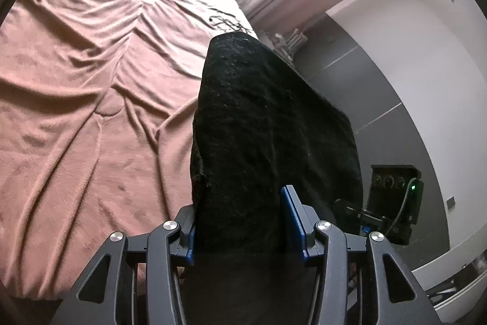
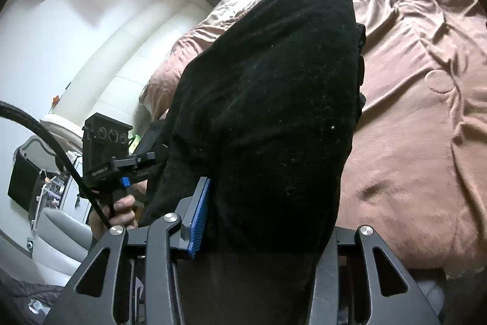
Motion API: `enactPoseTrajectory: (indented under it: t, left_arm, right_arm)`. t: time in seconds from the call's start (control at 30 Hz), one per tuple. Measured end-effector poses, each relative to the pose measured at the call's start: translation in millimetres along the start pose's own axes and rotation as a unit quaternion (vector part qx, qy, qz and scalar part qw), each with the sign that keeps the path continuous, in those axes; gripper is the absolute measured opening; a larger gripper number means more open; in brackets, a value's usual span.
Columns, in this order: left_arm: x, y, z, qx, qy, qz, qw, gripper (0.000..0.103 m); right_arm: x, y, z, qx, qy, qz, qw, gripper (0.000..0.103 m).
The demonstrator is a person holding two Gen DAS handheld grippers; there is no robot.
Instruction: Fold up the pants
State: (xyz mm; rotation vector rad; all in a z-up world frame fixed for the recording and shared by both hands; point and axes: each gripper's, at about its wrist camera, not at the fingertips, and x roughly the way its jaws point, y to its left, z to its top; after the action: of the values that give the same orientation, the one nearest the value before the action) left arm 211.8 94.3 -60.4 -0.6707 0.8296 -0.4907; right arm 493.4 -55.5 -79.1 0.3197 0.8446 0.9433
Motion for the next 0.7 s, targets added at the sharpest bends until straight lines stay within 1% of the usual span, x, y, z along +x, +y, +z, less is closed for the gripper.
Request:
enactPoseTrajectory:
  t: [0.13, 0.2, 0.47, 0.6, 0.7]
  left_arm:
    - [-8, -22, -5, 0.018, -0.008, -0.003, 0.9998, 0.049]
    - [-10, -30, -7, 0.017, -0.011, -0.008, 0.9998, 0.049]
    - [-12, -73, -18, 0.046, -0.018, -0.012, 0.9987, 0.049]
    - [-10, -97, -22, 0.057, -0.024, -0.030, 0.9976, 0.049]
    - [-6, -112, -22, 0.066, -0.025, -0.040, 0.9967, 0.049]
  right_arm:
    - [-13, 15, -11, -0.006, -0.013, -0.007, 1.000, 0.039]
    - [-22, 22, -17, -0.010, -0.021, -0.010, 1.000, 0.039]
    - [-57, 32, -38, -0.018, -0.048, -0.026, 0.998, 0.039]
    - [-78, 34, -46, -0.026, -0.059, -0.029, 0.997, 0.038]
    - [-92, 31, -45, -0.038, -0.065, -0.031, 0.997, 0.038]
